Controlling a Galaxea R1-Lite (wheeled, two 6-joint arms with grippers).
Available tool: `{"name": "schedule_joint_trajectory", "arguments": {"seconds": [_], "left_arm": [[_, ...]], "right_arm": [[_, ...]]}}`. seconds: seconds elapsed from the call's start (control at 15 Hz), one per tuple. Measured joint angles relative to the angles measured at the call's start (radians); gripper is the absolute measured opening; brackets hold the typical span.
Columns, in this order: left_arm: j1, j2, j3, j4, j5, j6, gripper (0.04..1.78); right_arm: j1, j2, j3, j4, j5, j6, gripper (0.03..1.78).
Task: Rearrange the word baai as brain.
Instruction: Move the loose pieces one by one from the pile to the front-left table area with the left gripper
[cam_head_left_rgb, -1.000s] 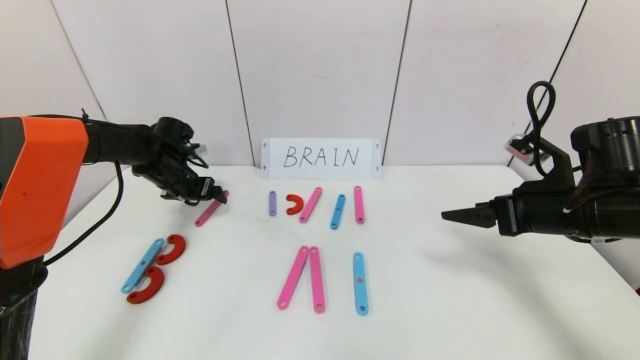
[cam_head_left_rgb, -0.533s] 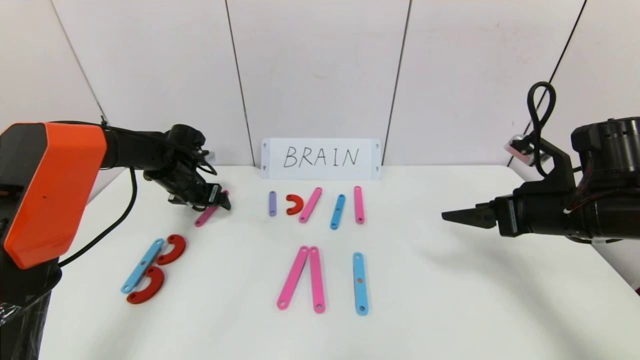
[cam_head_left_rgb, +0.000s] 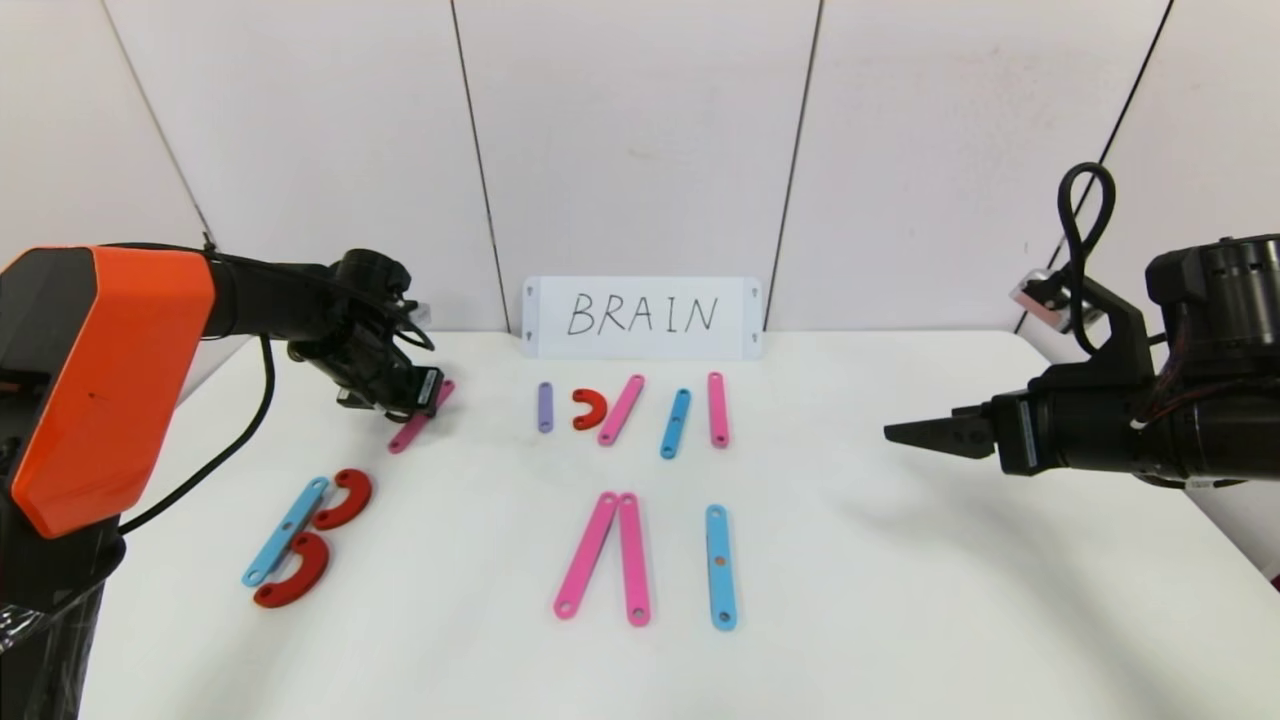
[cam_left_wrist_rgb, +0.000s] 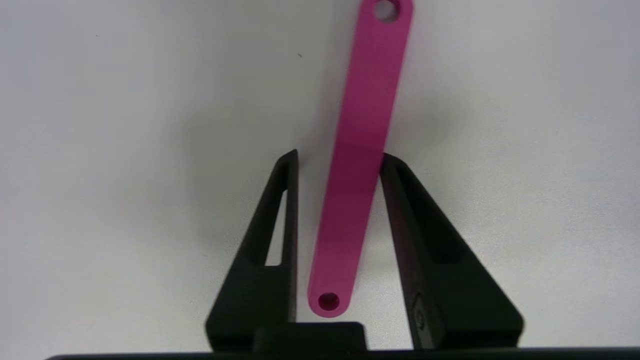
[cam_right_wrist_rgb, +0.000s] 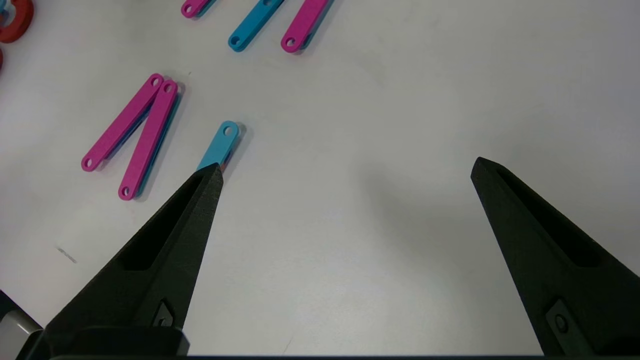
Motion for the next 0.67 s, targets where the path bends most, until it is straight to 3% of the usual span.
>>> {"name": "schedule_joint_trajectory", "arguments": {"seconds": [0.13, 0.4, 0.67], "left_arm": [[-0.001, 0.000, 0.001, 0.000, 0.000, 0.000, 0.28], [-0.007, -0.025, 0.023, 0.028, -0.003, -0.013, 0.27], [-0.047, -0.149, 0.154, 0.036, 0.013, -0.103, 0.27]], "right_arm": [[0.000, -0.002, 0.000, 0.000, 0.000, 0.000, 1.74], [0.000, -0.004, 0.000, 0.000, 0.000, 0.000, 1.74], [0.000, -0.003, 0.001, 0.000, -0.001, 0.000, 1.74]]}}
